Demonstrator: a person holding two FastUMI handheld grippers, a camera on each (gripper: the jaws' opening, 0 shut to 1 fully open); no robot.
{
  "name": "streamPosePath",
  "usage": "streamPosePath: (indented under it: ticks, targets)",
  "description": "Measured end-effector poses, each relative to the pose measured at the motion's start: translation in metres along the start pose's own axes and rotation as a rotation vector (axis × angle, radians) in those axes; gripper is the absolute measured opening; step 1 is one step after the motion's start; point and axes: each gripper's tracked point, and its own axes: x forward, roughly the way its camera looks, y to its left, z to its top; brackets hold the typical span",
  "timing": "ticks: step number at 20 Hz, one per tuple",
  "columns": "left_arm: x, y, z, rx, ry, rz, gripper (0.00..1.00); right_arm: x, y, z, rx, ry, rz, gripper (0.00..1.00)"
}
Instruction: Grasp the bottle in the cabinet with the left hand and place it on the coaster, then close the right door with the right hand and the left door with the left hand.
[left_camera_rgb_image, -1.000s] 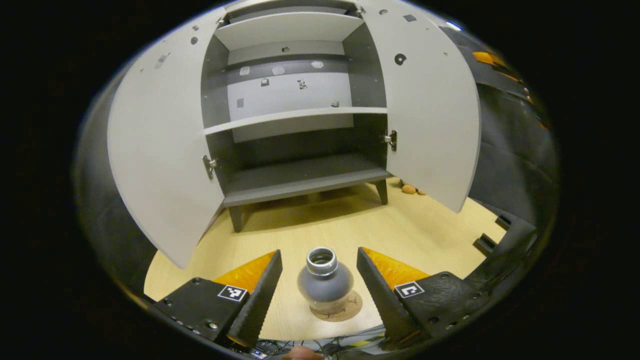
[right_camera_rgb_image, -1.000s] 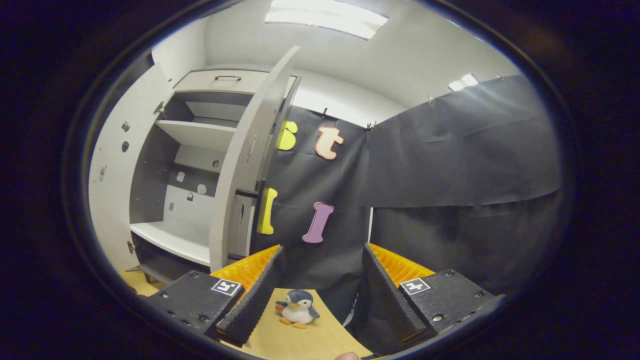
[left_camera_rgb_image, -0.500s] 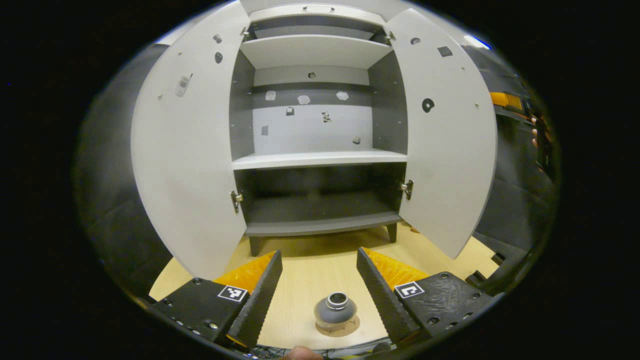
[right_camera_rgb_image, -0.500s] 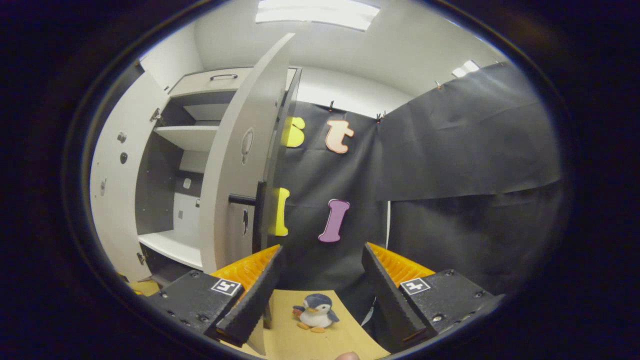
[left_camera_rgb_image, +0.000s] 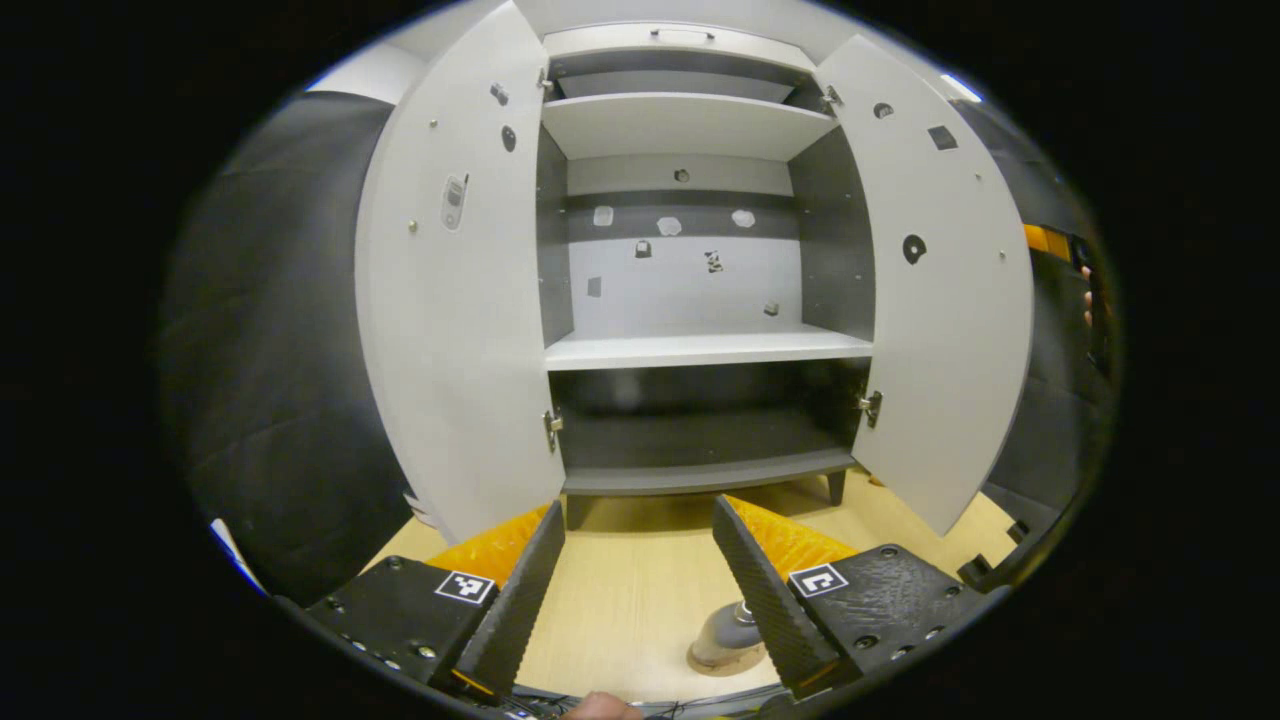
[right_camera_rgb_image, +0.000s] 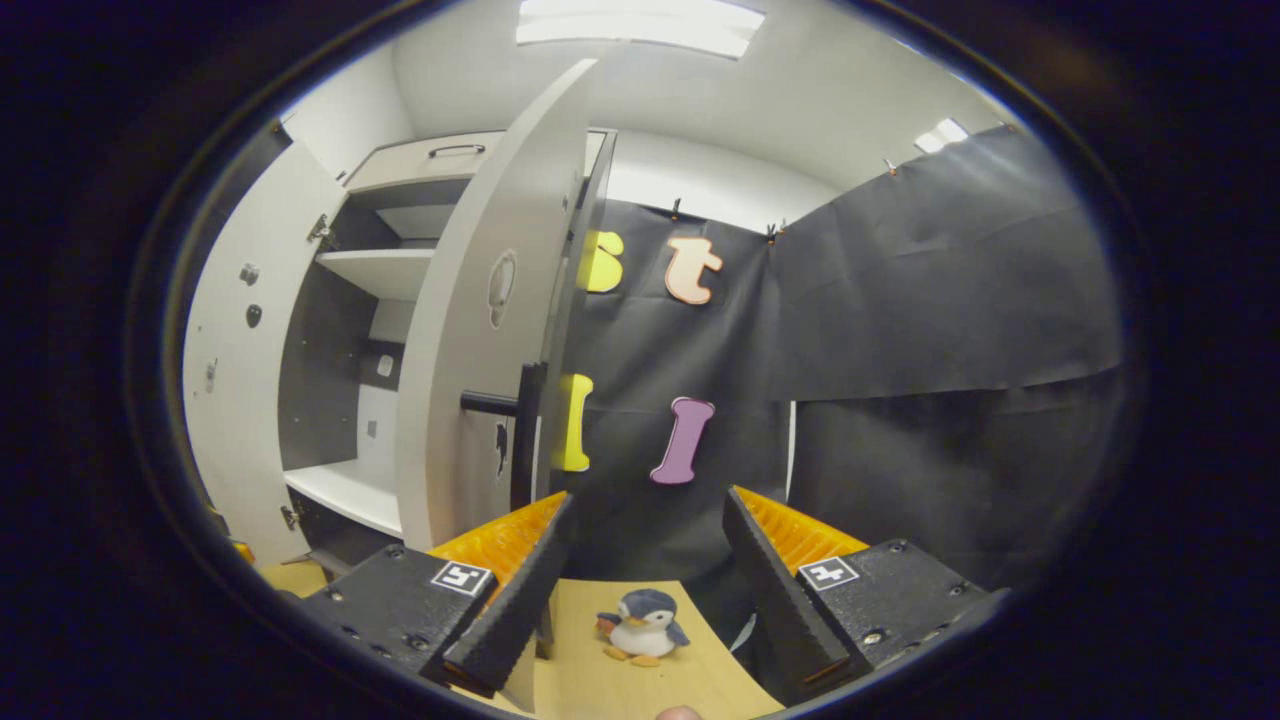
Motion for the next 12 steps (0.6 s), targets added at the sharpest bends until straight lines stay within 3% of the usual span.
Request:
streamPosePath:
  ticks: [12]
  targets:
    - [-0.01, 0.045, 0.035, -0.051, -0.08, 0.094, 0.91, -0.013, 0.05, 0.002, 0.066, 0.045, 0.192, 0.96]
